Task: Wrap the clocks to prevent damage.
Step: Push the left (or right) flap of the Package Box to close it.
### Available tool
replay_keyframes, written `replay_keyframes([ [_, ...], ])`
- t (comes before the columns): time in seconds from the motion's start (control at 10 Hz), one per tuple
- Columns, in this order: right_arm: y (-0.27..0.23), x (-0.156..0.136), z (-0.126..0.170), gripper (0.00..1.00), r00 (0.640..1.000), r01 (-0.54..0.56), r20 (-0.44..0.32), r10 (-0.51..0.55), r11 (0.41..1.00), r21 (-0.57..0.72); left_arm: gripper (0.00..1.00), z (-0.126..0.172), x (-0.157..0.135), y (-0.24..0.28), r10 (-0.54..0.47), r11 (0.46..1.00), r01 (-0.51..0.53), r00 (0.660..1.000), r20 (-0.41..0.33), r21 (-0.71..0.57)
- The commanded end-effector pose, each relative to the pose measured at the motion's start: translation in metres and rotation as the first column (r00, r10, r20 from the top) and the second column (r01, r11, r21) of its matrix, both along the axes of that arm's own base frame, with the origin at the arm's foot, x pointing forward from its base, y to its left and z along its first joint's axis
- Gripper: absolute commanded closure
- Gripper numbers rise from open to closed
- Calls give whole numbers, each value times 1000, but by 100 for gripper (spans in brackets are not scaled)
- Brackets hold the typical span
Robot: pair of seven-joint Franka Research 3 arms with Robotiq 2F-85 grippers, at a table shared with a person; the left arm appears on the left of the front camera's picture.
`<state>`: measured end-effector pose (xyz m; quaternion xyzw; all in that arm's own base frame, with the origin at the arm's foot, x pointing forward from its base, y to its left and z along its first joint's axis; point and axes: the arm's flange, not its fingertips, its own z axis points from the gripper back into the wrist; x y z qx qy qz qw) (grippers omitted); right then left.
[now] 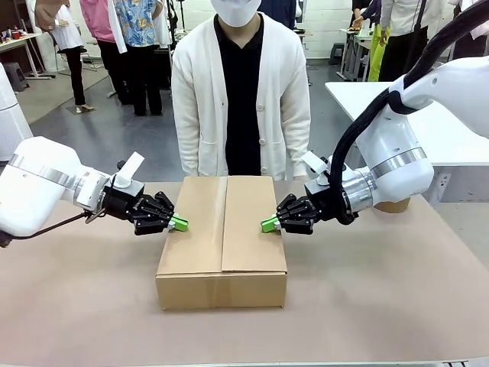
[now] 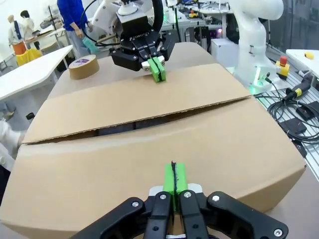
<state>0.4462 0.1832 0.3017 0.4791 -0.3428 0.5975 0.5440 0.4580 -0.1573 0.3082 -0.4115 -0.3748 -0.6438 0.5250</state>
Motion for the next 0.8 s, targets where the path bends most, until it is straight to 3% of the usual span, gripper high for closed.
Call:
replay_keyframes([
  [0.0, 1, -1, -5, 99, 1000, 7, -5, -7, 1000, -7, 100, -35, -3, -8, 30, 981, -40, 998, 53, 190],
  [0.7, 1, -1, -5, 99, 1000, 7, -5, -7, 1000, -7, 100, -36, -7, -10, 7, 931, -41, 995, 95, 364],
])
